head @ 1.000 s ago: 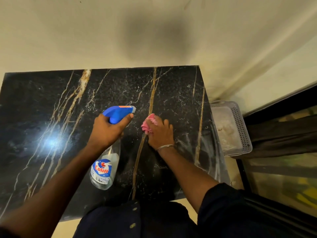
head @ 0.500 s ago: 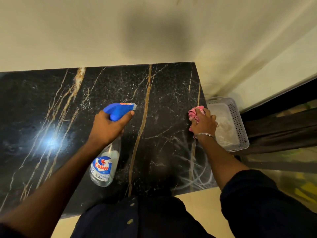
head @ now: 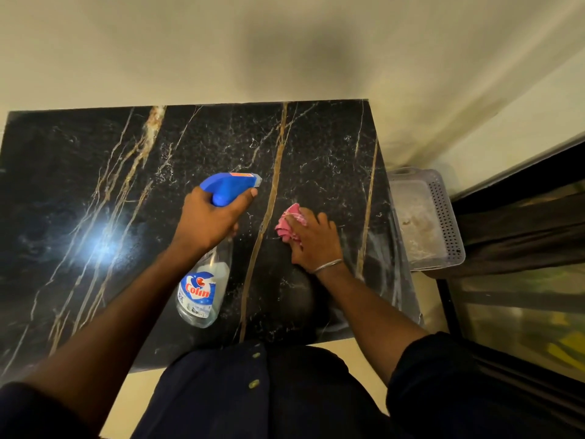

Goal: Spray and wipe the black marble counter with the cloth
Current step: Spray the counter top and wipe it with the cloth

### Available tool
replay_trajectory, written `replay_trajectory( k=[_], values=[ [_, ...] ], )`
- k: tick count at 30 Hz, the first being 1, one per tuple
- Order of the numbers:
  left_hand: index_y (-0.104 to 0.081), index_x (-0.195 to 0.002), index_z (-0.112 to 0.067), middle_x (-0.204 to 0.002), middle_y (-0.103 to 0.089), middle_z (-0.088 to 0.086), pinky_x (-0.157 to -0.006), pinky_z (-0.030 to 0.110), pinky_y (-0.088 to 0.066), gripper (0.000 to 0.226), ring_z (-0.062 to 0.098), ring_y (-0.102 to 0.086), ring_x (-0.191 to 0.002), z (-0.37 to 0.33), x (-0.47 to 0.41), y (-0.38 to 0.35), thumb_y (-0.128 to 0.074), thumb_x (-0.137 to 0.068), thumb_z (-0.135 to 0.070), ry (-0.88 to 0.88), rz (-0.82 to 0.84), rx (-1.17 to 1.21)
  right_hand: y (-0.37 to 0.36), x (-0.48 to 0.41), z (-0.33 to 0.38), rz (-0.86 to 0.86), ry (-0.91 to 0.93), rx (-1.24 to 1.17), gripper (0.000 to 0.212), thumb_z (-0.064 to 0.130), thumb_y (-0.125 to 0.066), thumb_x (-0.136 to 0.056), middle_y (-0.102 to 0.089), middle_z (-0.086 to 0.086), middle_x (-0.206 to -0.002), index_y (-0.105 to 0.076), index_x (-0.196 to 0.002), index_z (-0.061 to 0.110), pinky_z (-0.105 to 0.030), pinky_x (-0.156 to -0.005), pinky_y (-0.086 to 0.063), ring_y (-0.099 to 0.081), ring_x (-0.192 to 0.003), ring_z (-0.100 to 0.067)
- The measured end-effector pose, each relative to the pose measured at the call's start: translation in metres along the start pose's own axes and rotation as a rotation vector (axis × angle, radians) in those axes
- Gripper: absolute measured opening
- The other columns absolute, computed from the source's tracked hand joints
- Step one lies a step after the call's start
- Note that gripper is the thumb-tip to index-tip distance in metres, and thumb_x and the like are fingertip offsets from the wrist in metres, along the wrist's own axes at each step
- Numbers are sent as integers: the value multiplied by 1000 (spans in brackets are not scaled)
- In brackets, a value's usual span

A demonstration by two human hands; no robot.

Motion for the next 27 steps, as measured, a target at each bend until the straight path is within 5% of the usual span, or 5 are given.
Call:
replay_trajectory(
  k=[7,11,18,22,27],
  values=[
    [-68,-94,-17,-68,-67,18,-48,29,-53,23,13,-58,-46,3,2,11,-72,-89,-39,-32,-34,-26,18,18,-129,-58,-442,-70,61,35,-63,-85,-40,-6,-147,-45,-144,30,-44,-91,-42,-44,-114,-35],
    [-68,-95,-15,-69,-68,18,-48,26,-52,23,12,-58,-46,1,5,11,-72,-89,-37,-34,-35,-24,21,7,-110,-69,-661,-91,53,38,-54,-95,-35,-9,-151,-43,-146,26,-46,-98,-37,-40,-122,-36],
    [-66,-91,-15,-53,-62,-3,-49,22,-51,22,9,-58,-46,0,9,-1,-71,-90,-37,-18,10,-14,5,7,13,-40,-252,-50,54,40,-53,-91,-42,-7,-140,-42,-143,30,-40,-86,-39,-44,-108,-29],
    [-65,-89,-17,-52,-61,-6,-48,20,-50,21,7,-58,-45,-1,8,-5,-71,-90,-37,0,28,-21,4,11,8,23,-58,0,60,40,-55,-90,-43,-6,-145,-39,-147,29,-42,-90,-41,-45,-113,-31],
    [-65,-84,-16,-51,-61,-2,-47,22,-50,22,11,-58,-44,1,10,-4,-72,-89,-37,-22,20,-9,11,24,-84,-12,-344,-47,65,35,-60,-84,-42,-7,-144,-41,-146,31,-42,-90,-42,-45,-113,-34]
  ],
)
Point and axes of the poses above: each hand's wrist, its own x-axis away from the middle knuckle, its own y-axis out of the back of the hand, z = x × y, the point moved 1 cm from there along -x, towards the middle knuckle
